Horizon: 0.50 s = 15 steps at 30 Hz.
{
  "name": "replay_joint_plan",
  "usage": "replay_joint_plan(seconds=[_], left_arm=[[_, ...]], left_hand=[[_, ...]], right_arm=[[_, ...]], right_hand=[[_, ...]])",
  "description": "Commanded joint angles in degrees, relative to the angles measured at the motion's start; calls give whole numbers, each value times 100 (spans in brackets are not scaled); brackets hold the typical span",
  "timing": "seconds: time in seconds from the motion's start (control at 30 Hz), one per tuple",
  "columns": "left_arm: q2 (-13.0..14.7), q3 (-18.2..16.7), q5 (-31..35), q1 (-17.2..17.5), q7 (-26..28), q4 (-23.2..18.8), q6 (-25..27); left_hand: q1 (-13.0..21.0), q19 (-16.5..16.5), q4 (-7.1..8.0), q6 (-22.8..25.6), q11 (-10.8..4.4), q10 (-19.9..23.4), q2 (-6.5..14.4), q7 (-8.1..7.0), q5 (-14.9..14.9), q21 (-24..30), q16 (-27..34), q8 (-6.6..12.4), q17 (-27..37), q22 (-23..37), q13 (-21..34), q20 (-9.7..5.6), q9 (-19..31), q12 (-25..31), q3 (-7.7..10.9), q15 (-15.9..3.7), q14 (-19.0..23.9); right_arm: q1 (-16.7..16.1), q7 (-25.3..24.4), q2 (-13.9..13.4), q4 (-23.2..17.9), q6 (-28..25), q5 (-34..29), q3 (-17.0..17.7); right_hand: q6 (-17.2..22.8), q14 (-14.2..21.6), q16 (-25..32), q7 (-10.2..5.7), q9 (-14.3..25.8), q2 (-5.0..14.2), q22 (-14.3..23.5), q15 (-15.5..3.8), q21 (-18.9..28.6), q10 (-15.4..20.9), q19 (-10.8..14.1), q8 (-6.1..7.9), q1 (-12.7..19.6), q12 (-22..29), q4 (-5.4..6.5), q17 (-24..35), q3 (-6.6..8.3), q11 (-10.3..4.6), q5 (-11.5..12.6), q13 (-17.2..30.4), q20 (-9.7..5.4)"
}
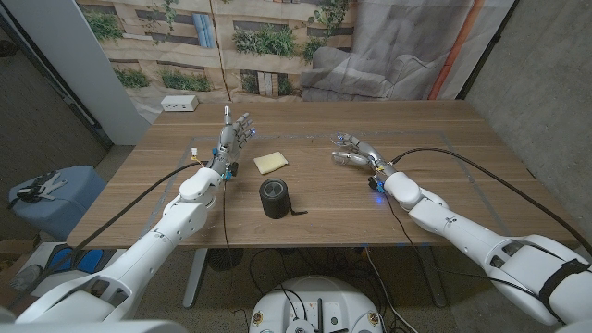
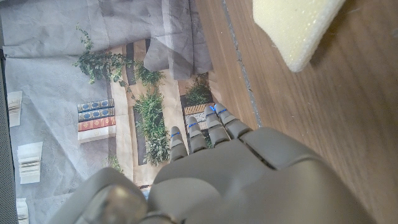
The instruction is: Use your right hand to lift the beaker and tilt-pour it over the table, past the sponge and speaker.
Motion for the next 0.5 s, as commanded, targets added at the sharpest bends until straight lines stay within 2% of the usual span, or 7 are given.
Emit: replay_joint_plan(seconds=[0.03,0.27,0.5], left_arm=[[-3,0,1,-1,5,2,-1],[-4,0,1,-1,5,3,-1],[-3,0,1,-2,3,5,-2]], left_hand=[[17,31,18,19,-1,50,143,-33,35,21,27,21,32,18,16,-58,20,32,-45,5,31],[16,32,18,20,-2,53,143,-32,35,21,27,21,32,18,16,-60,20,33,-46,2,31],[16,32,18,20,-5,51,143,-30,35,21,29,21,32,18,16,-63,20,32,-47,7,37]], right_arm=[[103,490,-35,260,376,151,-7],[246,810,-11,524,572,224,-30],[433,1091,67,890,821,306,-49]], right_hand=[[-275,-208,-117,53,21,-157,17,119,17,-253,-299,-136,-20,-16,-1,-4,-61,62,126,-16,199],[-582,-456,-255,142,20,-182,12,269,3,-622,-493,-319,-64,-24,25,-25,-96,96,262,-62,182],[-868,-696,-385,217,12,-212,7,349,5,-957,-644,-504,-136,-35,56,-50,-144,220,349,-127,177]])
